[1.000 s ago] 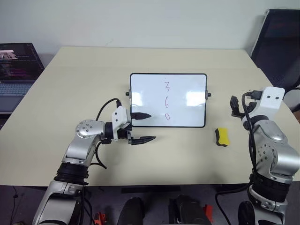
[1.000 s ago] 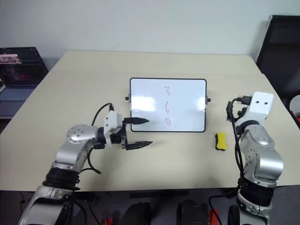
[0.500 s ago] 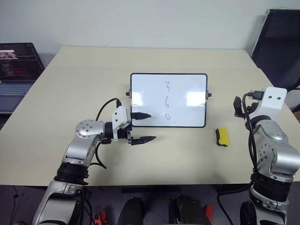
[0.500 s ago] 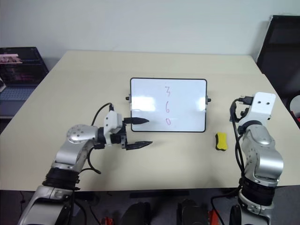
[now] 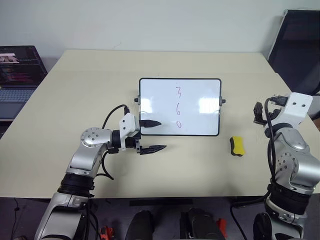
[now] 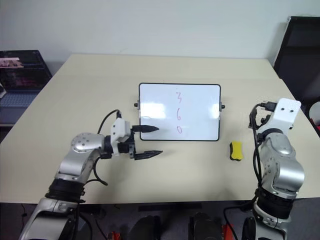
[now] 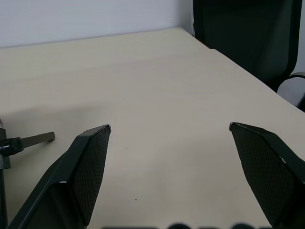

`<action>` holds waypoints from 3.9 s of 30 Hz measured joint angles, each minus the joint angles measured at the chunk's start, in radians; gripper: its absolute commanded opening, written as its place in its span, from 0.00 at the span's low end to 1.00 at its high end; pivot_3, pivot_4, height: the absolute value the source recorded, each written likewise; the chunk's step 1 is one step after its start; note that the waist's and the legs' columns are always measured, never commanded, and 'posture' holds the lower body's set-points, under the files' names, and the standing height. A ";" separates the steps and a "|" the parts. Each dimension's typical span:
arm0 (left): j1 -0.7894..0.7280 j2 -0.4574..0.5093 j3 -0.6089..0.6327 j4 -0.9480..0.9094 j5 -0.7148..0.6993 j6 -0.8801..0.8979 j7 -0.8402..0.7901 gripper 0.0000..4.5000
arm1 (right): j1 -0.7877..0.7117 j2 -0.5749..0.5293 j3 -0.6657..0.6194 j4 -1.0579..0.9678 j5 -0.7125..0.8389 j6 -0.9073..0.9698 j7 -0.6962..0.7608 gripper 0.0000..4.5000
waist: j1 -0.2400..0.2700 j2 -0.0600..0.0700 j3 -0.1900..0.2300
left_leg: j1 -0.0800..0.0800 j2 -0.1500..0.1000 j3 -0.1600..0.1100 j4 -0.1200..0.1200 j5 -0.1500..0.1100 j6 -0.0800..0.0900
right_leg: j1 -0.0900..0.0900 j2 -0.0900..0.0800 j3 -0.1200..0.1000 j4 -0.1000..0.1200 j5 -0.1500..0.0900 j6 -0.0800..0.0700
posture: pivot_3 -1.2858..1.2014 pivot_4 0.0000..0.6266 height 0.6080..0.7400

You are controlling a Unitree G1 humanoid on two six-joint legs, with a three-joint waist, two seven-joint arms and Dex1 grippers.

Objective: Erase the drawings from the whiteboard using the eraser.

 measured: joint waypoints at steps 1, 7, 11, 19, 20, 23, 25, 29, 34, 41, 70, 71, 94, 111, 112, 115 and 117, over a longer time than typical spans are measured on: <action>0.000 0.000 0.000 0.000 0.000 0.000 0.000 1.00 | 0.000 -0.003 0.002 0.000 -0.003 0.001 -0.003 0.93 | 0.000 0.000 0.000 | 0.000 0.000 0.000 0.000 0.000 0.000 | 0.000 0.000 0.000 0.000 0.000 0.000 | 0.52 0.24 1.00; -0.003 0.000 0.000 0.001 0.003 0.000 0.000 1.00 | -0.005 -0.006 -0.004 0.010 0.015 -0.004 0.005 0.93 | 0.000 0.000 0.000 | 0.000 0.000 0.000 0.000 0.000 0.000 | 0.000 0.000 0.000 0.000 0.000 0.000 | 0.52 0.24 1.00; -0.004 0.000 0.000 0.003 0.004 -0.002 0.000 1.00 | -0.005 0.003 -0.003 0.010 0.037 -0.009 0.005 0.92 | 0.000 0.000 0.000 | 0.000 0.000 0.000 0.000 0.000 0.000 | 0.000 0.000 0.000 0.000 0.000 0.000 | 0.52 0.24 1.00; -0.005 0.000 0.000 0.005 0.004 -0.016 0.000 1.00 | -0.003 -0.014 0.003 0.015 0.020 -0.003 -0.015 1.00 | 0.001 0.000 0.000 | 0.000 0.000 0.000 0.000 0.000 0.000 | 0.000 0.000 0.000 0.000 0.000 0.000 | 0.52 0.24 1.00; -0.005 0.000 0.000 0.005 0.004 -0.017 0.000 1.00 | -0.003 -0.006 -0.008 0.017 0.031 -0.004 -0.013 1.00 | 0.001 0.000 0.000 | 0.000 0.000 0.000 0.000 0.000 0.000 | 0.000 0.000 0.000 0.000 0.000 0.000 | 0.52 0.24 1.00; -0.006 0.000 0.000 0.006 0.004 -0.017 0.000 1.00 | -0.003 -0.005 0.002 0.020 0.042 -0.006 -0.007 1.00 | -0.001 0.000 0.000 | 0.000 0.000 0.000 0.000 0.000 0.000 | 0.000 0.000 0.000 0.000 0.000 0.000 | 0.52 0.24 1.00; -0.007 0.000 0.000 0.007 0.004 -0.018 0.000 1.00 | -0.004 -0.028 0.016 0.031 0.017 -0.004 -0.019 1.00 | 0.000 0.000 0.000 | 0.000 0.000 0.000 0.000 0.000 0.000 | 0.000 0.000 0.000 0.000 0.000 0.000 | 0.52 0.24 1.00; -0.008 -0.001 0.000 0.018 0.004 -0.018 0.000 1.00 | -0.004 -0.032 0.025 0.037 0.012 -0.008 -0.017 1.00 | 0.000 0.000 0.000 | 0.000 0.000 0.000 0.000 0.000 0.000 | 0.000 0.000 0.000 0.000 0.000 0.000 | 0.52 0.24 1.00; -0.009 -0.001 0.000 0.020 0.005 -0.019 0.000 1.00 | -0.009 -0.011 0.005 0.040 0.063 -0.025 0.020 1.00 | -0.001 0.000 0.000 | 0.000 0.000 0.000 0.000 0.000 0.000 | 0.000 0.000 0.000 0.000 0.000 0.000 | 0.52 0.24 1.00; -0.011 -0.001 0.000 0.021 0.006 -0.020 0.000 1.00 | -0.009 -0.049 0.047 0.040 0.006 -0.011 -0.014 1.00 | 0.002 0.000 0.000 | 0.000 0.000 0.000 0.000 0.000 0.000 | 0.000 0.000 0.000 0.000 0.000 0.000 | 0.52 0.24 1.00; -0.012 -0.001 0.000 0.024 0.010 -0.023 0.000 1.00 | 0.000 -0.057 0.043 0.038 0.034 -0.053 0.022 1.00 | 0.001 0.000 0.000 | 0.000 0.000 0.000 0.000 0.000 0.000 | 0.000 0.000 0.000 0.000 0.000 0.000 | 0.52 0.24 1.00; -0.012 -0.001 0.000 0.024 0.010 -0.023 0.000 1.00 | 0.000 -0.057 0.045 0.038 0.034 -0.053 0.024 1.00 | 0.001 0.000 0.000 | 0.000 0.000 0.000 0.000 0.000 0.000 | 0.000 0.000 0.000 0.000 0.000 0.000 | 0.52 0.24 1.00; -0.013 -0.001 0.000 0.024 0.010 -0.023 0.000 1.00 | -0.002 -0.006 -0.006 0.040 0.056 -0.076 -0.037 0.01 | 0.001 0.000 0.000 | 0.000 0.000 0.000 0.000 0.000 0.000 | 0.000 0.000 0.000 0.000 0.000 0.000 | 0.52 0.24 1.00; -0.012 -0.011 0.000 0.024 0.010 -0.023 0.006 1.00 | -0.039 -0.080 0.000 -0.041 0.094 0.499 -0.007 0.12 | 0.001 0.001 -0.001 | 0.000 0.000 -0.001 0.001 0.000 0.000 | 0.000 0.000 0.001 0.001 0.000 0.000 | 0.52 0.24 1.00; -0.012 -0.015 0.000 0.024 0.010 -0.023 0.013 1.00 | -0.061 -0.088 -0.003 -0.052 0.098 0.529 0.007 0.20 | 0.001 0.001 -0.001 | 0.000 0.000 -0.001 0.001 0.000 0.000 | 0.000 0.000 0.000 0.001 0.000 0.000 | 0.52 0.24 1.00; -0.010 -0.028 0.000 0.024 0.010 -0.023 0.022 1.00 | -0.126 -0.107 -0.005 -0.075 0.100 0.587 0.026 0.43 | 0.001 0.001 -0.001 | 0.000 0.000 0.000 0.001 0.000 0.000 | 0.000 0.000 0.000 0.001 0.000 0.000 | 0.52 0.24 1.00; -0.009 -0.028 0.000 0.024 0.010 -0.023 0.022 1.00 | -0.146 -0.107 -0.004 -0.082 0.099 0.641 0.032 0.59 | 0.001 0.001 -0.001 | 0.000 0.000 -0.001 0.000 0.000 0.000 | 0.000 0.000 0.000 0.001 0.000 0.000 | 0.52 0.24 1.00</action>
